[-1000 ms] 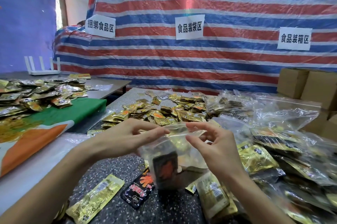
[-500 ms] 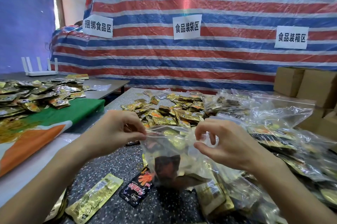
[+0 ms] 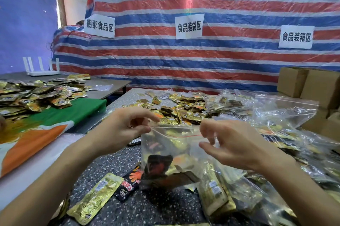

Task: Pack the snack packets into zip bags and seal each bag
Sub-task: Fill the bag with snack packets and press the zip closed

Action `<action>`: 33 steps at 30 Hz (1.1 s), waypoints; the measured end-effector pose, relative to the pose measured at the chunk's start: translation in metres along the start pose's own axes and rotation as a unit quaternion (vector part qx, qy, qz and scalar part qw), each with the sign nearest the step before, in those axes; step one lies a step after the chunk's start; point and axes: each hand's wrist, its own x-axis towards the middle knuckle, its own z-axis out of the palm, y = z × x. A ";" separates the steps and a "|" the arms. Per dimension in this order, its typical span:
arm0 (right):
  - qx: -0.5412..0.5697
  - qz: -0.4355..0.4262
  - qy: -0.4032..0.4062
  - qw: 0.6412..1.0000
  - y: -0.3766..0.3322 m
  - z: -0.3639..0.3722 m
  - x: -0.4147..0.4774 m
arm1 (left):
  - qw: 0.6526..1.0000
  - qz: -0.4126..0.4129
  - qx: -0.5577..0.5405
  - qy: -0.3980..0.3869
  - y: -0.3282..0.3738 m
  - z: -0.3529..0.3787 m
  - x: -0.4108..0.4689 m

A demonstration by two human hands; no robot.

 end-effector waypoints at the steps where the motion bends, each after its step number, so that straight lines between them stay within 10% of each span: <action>1: 0.021 -0.004 0.021 1.000 0.002 0.001 -0.001 | 1.000 -0.007 -0.018 0.008 -0.001 0.000 0.000; 13: 0.465 0.168 0.166 0.853 -0.002 0.011 0.002 | 0.985 -0.058 -0.157 0.044 -0.017 -0.003 -0.004; 20: 0.281 0.229 0.131 0.923 -0.010 0.023 0.009 | 0.988 -0.106 -0.113 0.017 -0.027 0.024 -0.010; 25: 0.087 0.064 0.065 0.992 -0.046 0.021 0.029 | 0.987 -0.067 -0.145 0.031 -0.015 0.028 -0.004; 33: 0.212 0.034 -0.027 0.976 -0.057 0.026 0.054 | 0.989 0.017 -0.147 0.027 -0.003 0.026 0.000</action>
